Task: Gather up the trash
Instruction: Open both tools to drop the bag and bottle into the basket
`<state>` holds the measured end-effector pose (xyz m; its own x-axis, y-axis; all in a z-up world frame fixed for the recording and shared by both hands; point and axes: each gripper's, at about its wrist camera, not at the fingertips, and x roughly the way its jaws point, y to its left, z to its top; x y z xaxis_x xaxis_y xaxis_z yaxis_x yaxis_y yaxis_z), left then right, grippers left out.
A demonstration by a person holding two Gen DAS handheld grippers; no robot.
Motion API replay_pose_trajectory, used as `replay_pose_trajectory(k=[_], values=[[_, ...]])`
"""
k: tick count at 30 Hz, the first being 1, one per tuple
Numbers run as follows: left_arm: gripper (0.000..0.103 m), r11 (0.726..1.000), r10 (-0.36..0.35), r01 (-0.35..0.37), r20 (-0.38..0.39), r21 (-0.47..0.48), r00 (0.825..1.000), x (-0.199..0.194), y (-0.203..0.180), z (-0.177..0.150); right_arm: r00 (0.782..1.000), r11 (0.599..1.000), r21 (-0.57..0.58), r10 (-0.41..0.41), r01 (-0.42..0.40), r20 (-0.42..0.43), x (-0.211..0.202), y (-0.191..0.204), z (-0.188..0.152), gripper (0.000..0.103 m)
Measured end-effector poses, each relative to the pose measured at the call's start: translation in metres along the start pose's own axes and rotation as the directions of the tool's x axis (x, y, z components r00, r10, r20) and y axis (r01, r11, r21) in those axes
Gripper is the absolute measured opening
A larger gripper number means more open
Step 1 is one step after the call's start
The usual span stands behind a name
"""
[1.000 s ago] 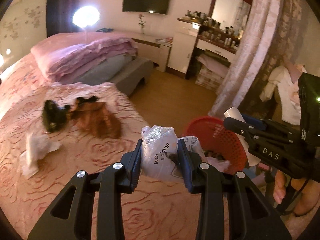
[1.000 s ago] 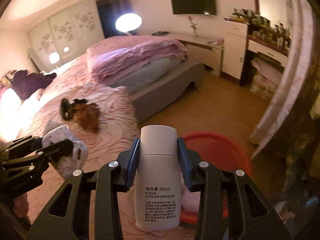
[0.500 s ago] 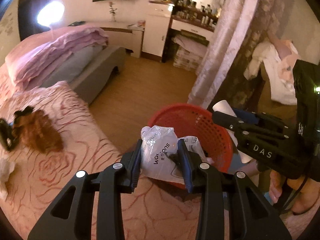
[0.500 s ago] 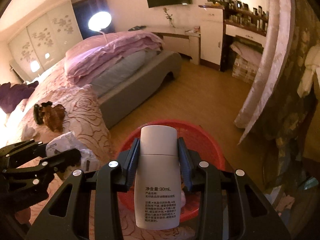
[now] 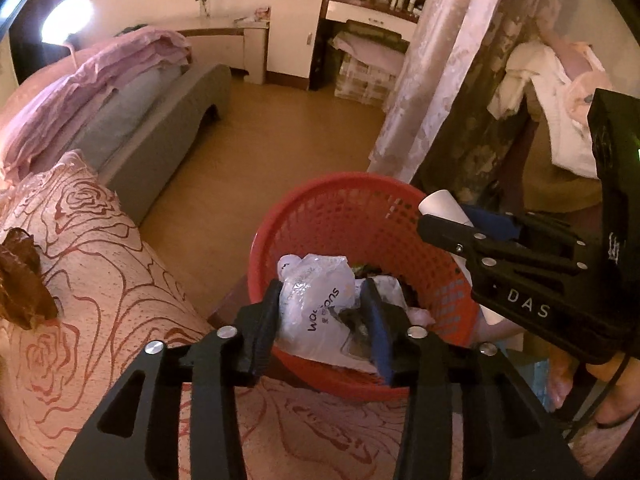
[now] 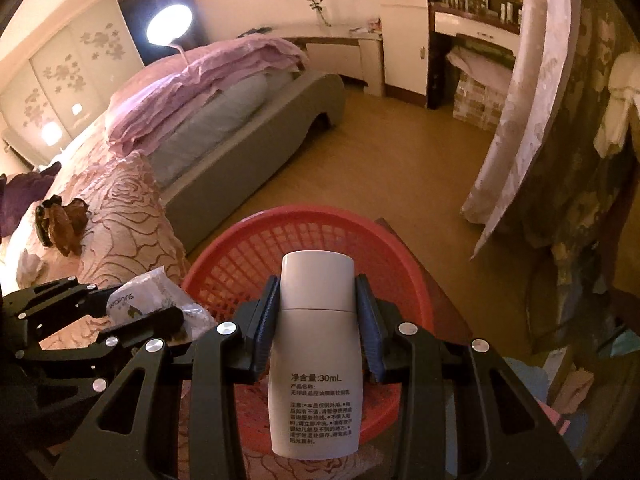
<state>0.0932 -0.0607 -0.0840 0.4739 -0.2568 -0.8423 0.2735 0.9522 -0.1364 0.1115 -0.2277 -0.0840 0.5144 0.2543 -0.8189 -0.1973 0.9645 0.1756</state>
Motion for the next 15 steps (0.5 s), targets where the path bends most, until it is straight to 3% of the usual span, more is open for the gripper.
replay_pose_trajectory(k=[5, 8, 15], values=[[0.062, 1.0, 0.003, -0.003, 0.012, -0.001, 1.0, -0.001, -0.001, 0.0, 1.0, 1.0, 0.013, -0.001, 0.001, -0.013, 0.005, -0.002, -0.001, 0.038], [0.067, 1.0, 0.009, -0.008, 0.014, -0.012, 1.0, -0.002, 0.002, -0.001, 1.0, 1.0, 0.019, -0.006, 0.006, -0.01, 0.004, -0.003, -0.001, 0.044], [0.07, 0.999, 0.031, -0.03, 0.028, -0.044, 0.999, -0.016, 0.014, -0.007, 1.0, 1.0, 0.028, -0.001, 0.0, 0.005, -0.007, -0.003, -0.006, 0.046]])
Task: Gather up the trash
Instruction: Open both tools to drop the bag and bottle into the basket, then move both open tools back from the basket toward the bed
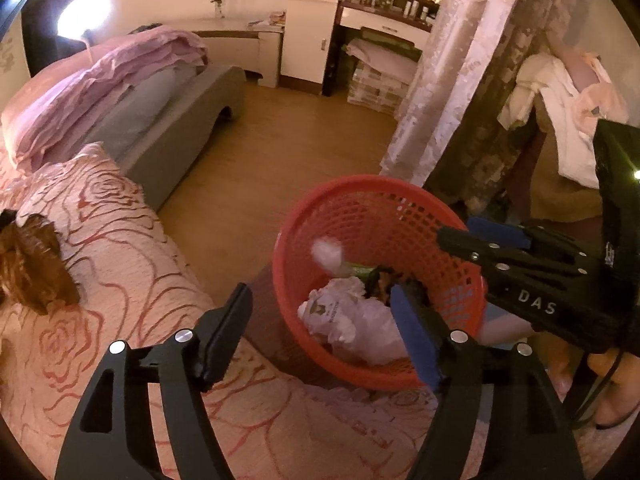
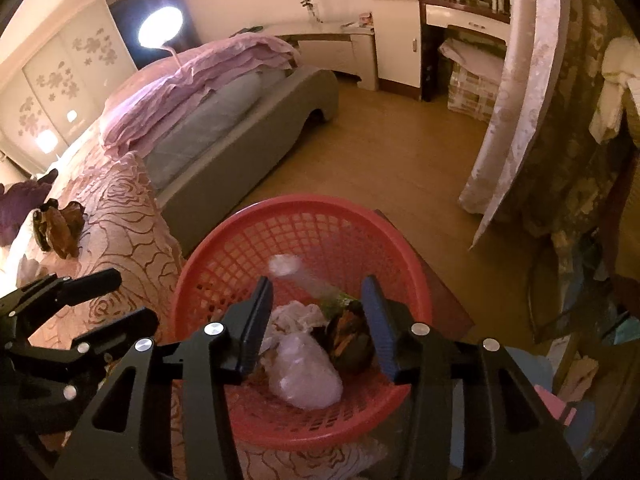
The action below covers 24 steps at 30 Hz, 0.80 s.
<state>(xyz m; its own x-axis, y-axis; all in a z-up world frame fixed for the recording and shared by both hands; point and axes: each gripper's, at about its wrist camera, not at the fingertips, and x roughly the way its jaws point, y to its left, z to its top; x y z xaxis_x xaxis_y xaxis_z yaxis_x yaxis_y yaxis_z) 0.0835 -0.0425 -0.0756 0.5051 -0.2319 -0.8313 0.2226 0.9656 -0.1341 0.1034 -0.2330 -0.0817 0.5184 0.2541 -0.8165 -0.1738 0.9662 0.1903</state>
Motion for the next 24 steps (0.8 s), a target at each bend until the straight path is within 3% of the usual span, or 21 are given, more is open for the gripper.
replay_pose_trajectory(k=[20, 24], values=[[0.074, 0.997, 0.066, -0.062, 0.079, -0.052, 0.995, -0.049, 0.017, -0.027, 0.998, 0.997, -0.054, 0.052, -0.049, 0.047, -0.032, 0.031, -0.01, 0.048], [0.076, 0.995, 0.08, -0.074, 0.094, -0.069, 0.992, -0.058, 0.023, -0.032, 0.997, 0.996, -0.068, 0.065, -0.062, 0.051, -0.035, 0.04, -0.009, 0.052]])
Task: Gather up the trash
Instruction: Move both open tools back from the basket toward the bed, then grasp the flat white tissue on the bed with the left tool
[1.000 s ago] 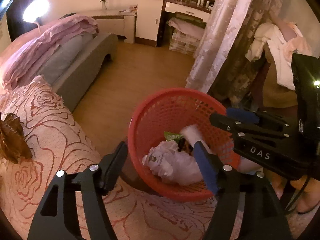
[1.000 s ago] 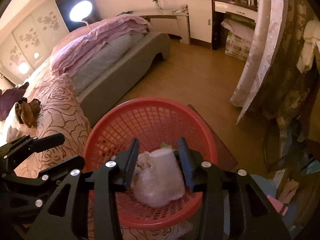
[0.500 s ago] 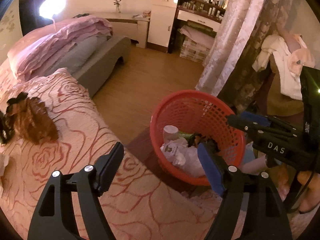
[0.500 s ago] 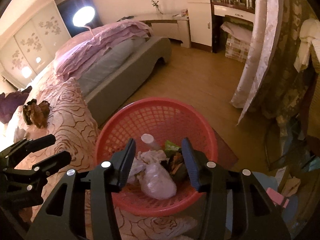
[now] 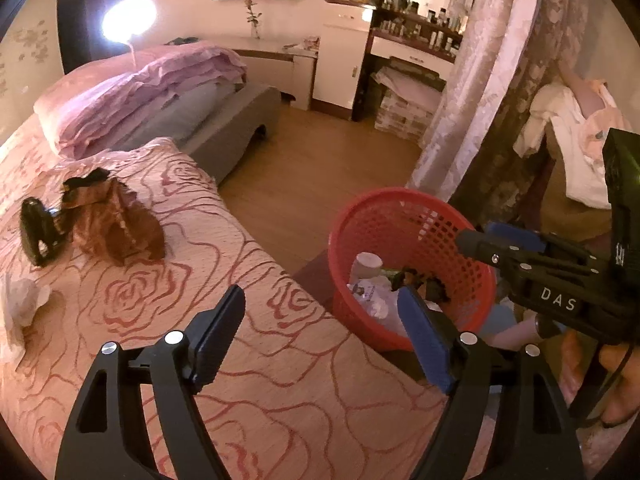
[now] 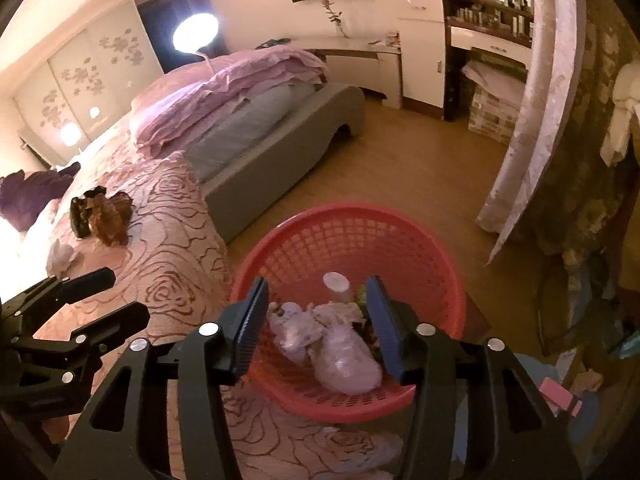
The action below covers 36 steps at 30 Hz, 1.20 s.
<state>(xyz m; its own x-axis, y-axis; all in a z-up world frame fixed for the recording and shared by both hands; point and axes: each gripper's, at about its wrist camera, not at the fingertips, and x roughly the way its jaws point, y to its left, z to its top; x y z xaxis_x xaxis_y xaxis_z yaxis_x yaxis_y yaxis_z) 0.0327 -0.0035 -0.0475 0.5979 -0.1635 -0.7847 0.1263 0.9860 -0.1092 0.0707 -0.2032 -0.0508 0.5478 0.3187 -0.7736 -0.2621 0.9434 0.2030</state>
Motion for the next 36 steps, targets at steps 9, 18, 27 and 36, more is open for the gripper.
replay_pose_trajectory(k=[9, 18, 27, 36], values=[[0.077, 0.997, 0.046, -0.044, 0.03, -0.07, 0.998, -0.022, 0.031, -0.011, 0.999, 0.997, -0.064, 0.045, -0.045, 0.0, -0.003, 0.034, -0.002, 0.054], [0.077, 0.979, 0.115, -0.105, 0.045, -0.176, 0.992, -0.05, 0.081, -0.032, 0.995, 0.985, -0.144, 0.096, -0.095, -0.004, -0.005, 0.08, -0.002, 0.058], [0.077, 0.925, 0.242, -0.211, 0.062, -0.315, 0.968, -0.086, 0.152, -0.053, 0.99, 0.967, -0.212, 0.14, -0.143, -0.026, -0.001, 0.12, -0.005, 0.058], [0.076, 0.865, 0.332, -0.284, 0.046, -0.414, 0.942, -0.09, 0.224, -0.045, 0.989, 0.964, -0.22, 0.14, -0.146, -0.044, 0.002, 0.127, -0.007, 0.058]])
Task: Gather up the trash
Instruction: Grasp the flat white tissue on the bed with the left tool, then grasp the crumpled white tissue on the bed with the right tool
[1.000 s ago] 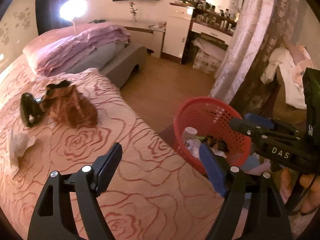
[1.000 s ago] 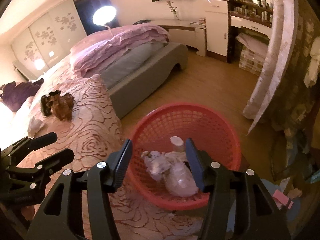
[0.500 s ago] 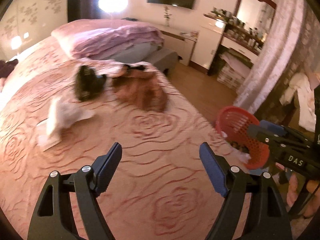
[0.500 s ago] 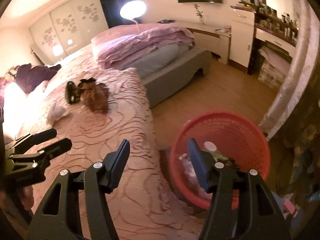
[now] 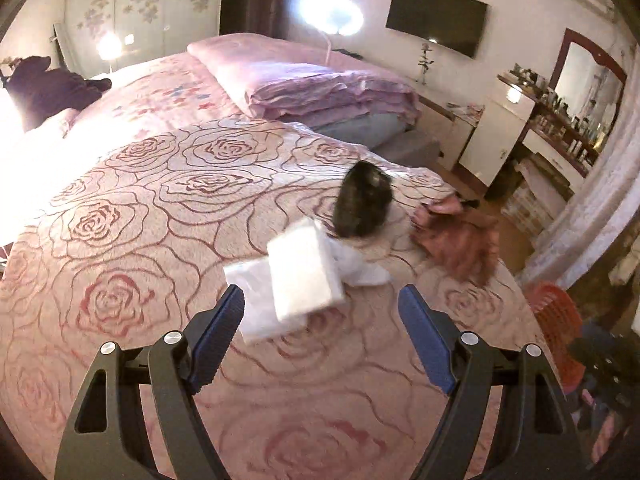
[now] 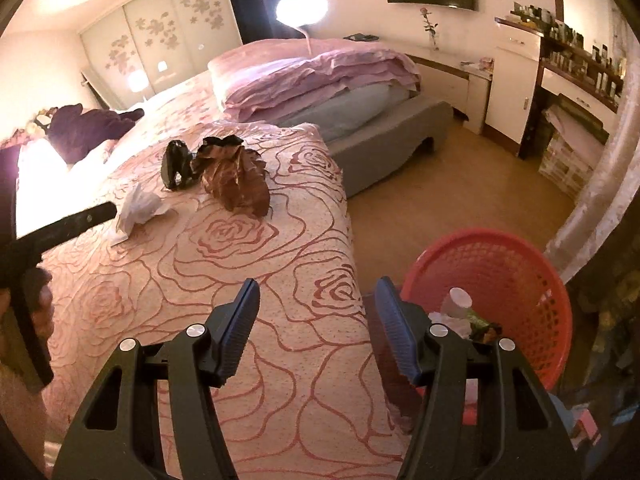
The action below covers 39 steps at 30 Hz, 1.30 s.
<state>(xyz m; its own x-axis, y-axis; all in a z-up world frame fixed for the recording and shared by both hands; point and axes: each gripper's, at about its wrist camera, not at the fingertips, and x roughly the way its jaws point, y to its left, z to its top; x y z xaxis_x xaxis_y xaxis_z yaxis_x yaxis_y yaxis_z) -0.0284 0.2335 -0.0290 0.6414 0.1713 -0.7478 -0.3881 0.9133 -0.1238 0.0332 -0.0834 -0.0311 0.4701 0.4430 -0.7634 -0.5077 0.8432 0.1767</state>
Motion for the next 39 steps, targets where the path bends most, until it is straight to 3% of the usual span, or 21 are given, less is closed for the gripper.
replay_pose_trajectory(k=[3, 6, 10, 14, 22, 26, 37, 39], values=[[0.075, 1.0, 0.02, -0.02, -0.014, 0.003, 1.0, 0.01, 0.002, 0.005, 1.0, 1.0, 0.009, -0.007, 0.007, -0.001, 0.001, -0.003, 0.001, 0.058], [0.061, 1.0, 0.015, -0.015, -0.033, 0.009, 0.999, 0.02, 0.002, 0.008, 1.0, 1.0, 0.016, -0.014, 0.014, -0.004, 0.004, -0.007, 0.002, 0.058], [0.032, 1.0, 0.022, -0.021, -0.081, 0.014, 0.996, 0.036, 0.005, 0.004, 1.0, 1.0, 0.015, -0.016, 0.016, -0.008, 0.007, -0.008, 0.002, 0.058], [0.017, 1.0, 0.021, -0.021, -0.071, 0.003, 0.997, 0.031, 0.012, -0.001, 1.0, 1.0, -0.002, -0.009, 0.009, -0.01, 0.01, -0.003, 0.003, 0.058], [0.017, 0.999, -0.027, 0.027, -0.011, -0.028, 1.0, -0.008, 0.027, -0.01, 0.999, 0.998, -0.05, 0.032, -0.033, -0.022, 0.02, 0.023, 0.008, 0.058], [0.017, 0.996, -0.084, 0.082, -0.036, -0.044, 0.996, -0.017, 0.032, -0.024, 0.997, 0.994, -0.085, 0.063, -0.066, -0.032, 0.025, 0.042, 0.009, 0.058], [0.019, 0.991, -0.121, 0.116, -0.066, -0.069, 0.99, -0.021, 0.041, -0.05, 0.994, 0.985, -0.143, 0.092, -0.1, -0.06, 0.035, 0.074, 0.014, 0.058], [0.028, 0.987, -0.141, 0.136, -0.058, -0.09, 0.988, -0.025, 0.047, -0.051, 0.993, 0.982, -0.155, 0.099, -0.108, -0.064, 0.037, 0.081, 0.015, 0.058]])
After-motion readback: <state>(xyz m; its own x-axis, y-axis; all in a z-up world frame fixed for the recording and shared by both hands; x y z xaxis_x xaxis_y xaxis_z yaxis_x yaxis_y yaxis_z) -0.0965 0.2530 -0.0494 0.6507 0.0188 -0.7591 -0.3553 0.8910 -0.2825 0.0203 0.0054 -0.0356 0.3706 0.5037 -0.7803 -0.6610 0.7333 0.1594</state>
